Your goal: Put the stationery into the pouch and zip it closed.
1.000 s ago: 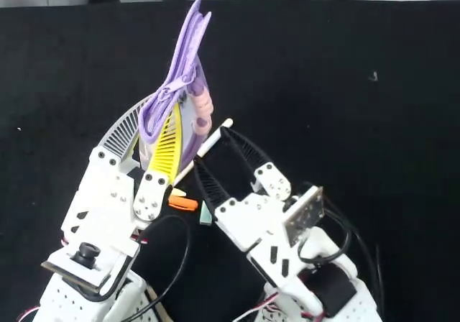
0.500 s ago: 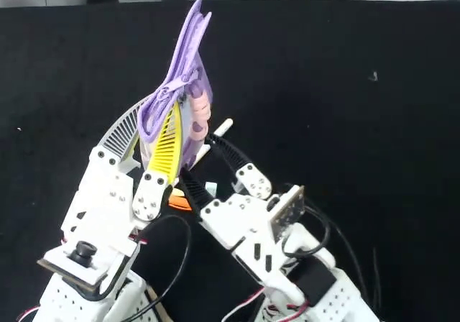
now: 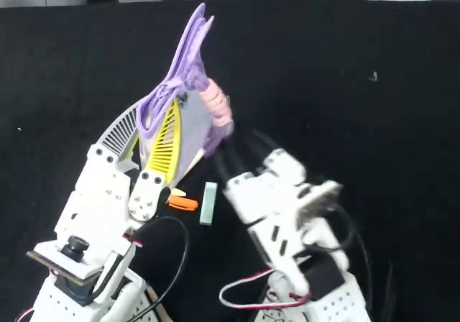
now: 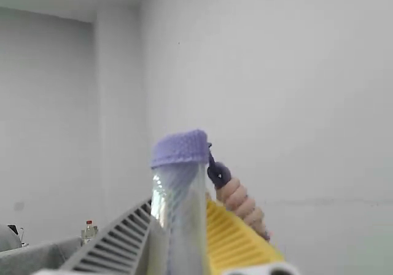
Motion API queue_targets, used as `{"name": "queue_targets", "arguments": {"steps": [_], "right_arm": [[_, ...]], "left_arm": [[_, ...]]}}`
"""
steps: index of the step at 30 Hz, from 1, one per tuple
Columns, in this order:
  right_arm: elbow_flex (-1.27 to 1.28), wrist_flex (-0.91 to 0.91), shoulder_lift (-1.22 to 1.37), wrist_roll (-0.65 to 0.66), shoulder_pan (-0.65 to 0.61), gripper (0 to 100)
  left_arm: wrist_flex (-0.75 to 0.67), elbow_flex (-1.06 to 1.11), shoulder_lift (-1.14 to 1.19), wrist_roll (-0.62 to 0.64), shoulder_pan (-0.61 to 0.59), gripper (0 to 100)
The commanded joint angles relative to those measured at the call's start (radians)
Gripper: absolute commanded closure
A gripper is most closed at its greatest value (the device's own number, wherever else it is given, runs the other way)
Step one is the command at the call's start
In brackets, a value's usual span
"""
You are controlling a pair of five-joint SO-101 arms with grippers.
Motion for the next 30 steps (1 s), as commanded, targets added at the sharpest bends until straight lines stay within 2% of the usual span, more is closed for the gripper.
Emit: {"name": "queue_targets", "arguments": {"steps": [1,9,14,19,27,30], "right_arm": [[-0.199,0.029,-0.022,0.015,0.181,98.7],[-0.578,0.032,0.191,0.063,0.341,98.7],[-0.946,0.081,0.496,0.157,0.410,98.7],[-1.322,0.190,0.822,0.160,0.528,98.7],[-1.765,0.201,1.264,0.164,0.657,98.7],[-1.931,0.203,1.408,0.164,0.687,98.7]], "left_arm": [[0.003,-0.062,-0.008,0.005,0.002,97],[0.115,-0.073,-0.009,0.002,0.002,97],[0.115,-0.068,-0.104,0.002,0.002,97],[0.117,-0.113,-0.133,0.003,0.005,97],[0.118,-0.193,-0.130,0.003,0.005,97],[0.167,-0.217,-0.130,0.003,0.005,97]]}}
